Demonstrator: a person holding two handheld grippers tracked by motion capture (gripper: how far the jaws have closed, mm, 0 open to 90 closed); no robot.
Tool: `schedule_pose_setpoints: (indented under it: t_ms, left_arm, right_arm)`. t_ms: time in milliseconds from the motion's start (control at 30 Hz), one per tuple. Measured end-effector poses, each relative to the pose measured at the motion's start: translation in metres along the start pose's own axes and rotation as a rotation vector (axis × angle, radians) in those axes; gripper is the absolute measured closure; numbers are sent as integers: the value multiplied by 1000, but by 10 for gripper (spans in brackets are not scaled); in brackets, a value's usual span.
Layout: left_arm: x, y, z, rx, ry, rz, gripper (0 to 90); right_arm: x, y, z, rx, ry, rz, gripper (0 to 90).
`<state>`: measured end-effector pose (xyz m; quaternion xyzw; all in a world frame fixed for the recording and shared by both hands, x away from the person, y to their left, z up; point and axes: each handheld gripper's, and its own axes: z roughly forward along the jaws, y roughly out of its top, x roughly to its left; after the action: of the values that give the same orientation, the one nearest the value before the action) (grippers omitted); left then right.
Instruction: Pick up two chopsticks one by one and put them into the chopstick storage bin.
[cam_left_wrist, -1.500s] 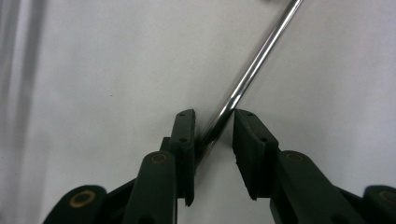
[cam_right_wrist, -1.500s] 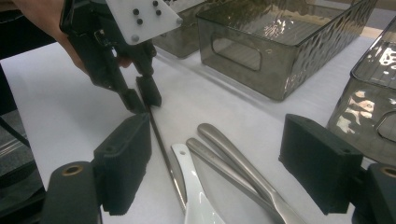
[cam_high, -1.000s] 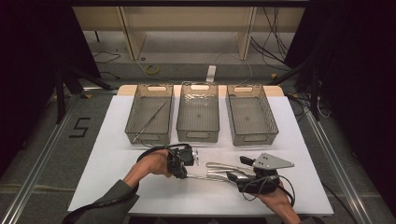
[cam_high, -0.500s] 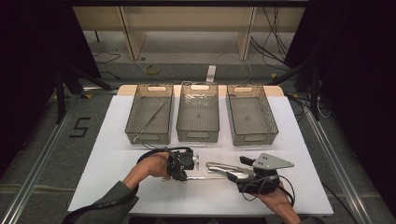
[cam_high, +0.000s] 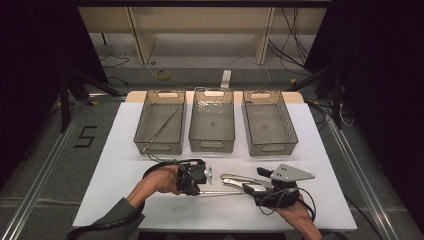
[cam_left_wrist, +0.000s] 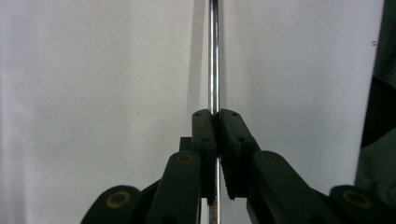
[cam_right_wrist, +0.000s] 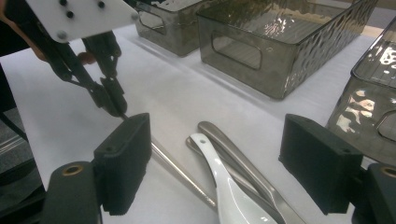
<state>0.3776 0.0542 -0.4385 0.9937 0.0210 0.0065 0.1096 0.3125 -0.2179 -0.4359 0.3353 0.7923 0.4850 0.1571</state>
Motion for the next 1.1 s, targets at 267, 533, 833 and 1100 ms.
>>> schedule_pose_setpoints:
  t_ms: [267, 533, 833, 1100]
  left_arm:
    - [-4, -13, -9, -12, 31, -56, 845]
    - [-7, -42, -24, -43, 37, -118, 845]
    - [-10, -76, -36, -86, 52, -204, 845]
    - [-8, -91, -50, -171, 63, -255, 845]
  right_arm:
    - [0, 0, 0, 4, -2, 2, 258]
    - [-1, -1, 1, 7, -3, 2, 258]
    - [-1, -1, 2, 8, -5, 3, 258]
    - [-1, -1, 3, 12, -6, 4, 258]
